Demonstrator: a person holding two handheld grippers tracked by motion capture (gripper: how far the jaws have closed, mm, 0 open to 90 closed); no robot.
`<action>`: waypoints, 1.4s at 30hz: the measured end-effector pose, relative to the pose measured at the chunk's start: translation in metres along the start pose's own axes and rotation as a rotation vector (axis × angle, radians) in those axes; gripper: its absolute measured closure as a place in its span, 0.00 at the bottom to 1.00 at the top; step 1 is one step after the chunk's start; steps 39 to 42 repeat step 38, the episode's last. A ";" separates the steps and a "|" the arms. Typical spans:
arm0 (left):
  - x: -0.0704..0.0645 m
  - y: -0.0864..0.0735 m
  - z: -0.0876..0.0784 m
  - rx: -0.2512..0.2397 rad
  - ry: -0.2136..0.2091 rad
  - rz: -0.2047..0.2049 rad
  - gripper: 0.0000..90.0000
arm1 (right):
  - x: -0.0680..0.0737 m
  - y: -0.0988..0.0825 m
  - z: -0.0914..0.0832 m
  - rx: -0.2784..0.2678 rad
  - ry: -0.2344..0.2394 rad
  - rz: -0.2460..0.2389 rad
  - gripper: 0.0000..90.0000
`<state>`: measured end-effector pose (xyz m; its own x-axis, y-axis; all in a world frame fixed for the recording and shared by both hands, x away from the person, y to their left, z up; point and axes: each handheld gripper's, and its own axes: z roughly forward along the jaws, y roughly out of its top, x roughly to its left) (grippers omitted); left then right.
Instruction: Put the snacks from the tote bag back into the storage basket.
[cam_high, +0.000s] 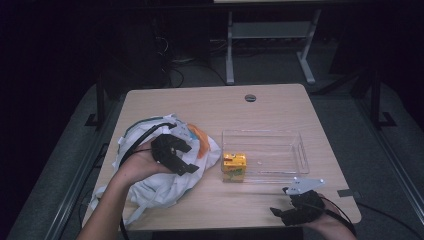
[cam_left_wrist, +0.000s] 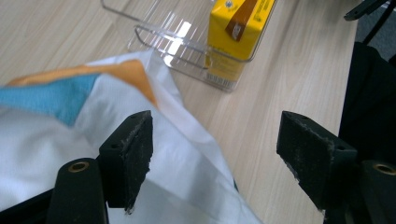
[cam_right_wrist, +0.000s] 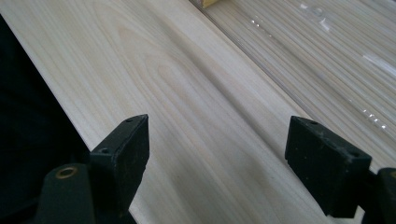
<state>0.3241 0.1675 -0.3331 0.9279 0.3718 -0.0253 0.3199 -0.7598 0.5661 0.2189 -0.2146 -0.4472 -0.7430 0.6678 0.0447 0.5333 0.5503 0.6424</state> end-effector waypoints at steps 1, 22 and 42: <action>0.000 -0.004 0.000 -0.009 0.004 -0.008 0.30 | 0.000 0.000 0.000 -0.001 0.000 0.001 0.24; -0.015 -0.083 -0.001 -0.131 0.130 -0.133 0.27 | 0.000 0.000 0.000 0.002 -0.002 0.001 0.24; -0.022 -0.120 0.004 -0.124 0.165 -0.179 0.26 | 0.000 0.000 0.000 0.006 -0.006 -0.006 0.24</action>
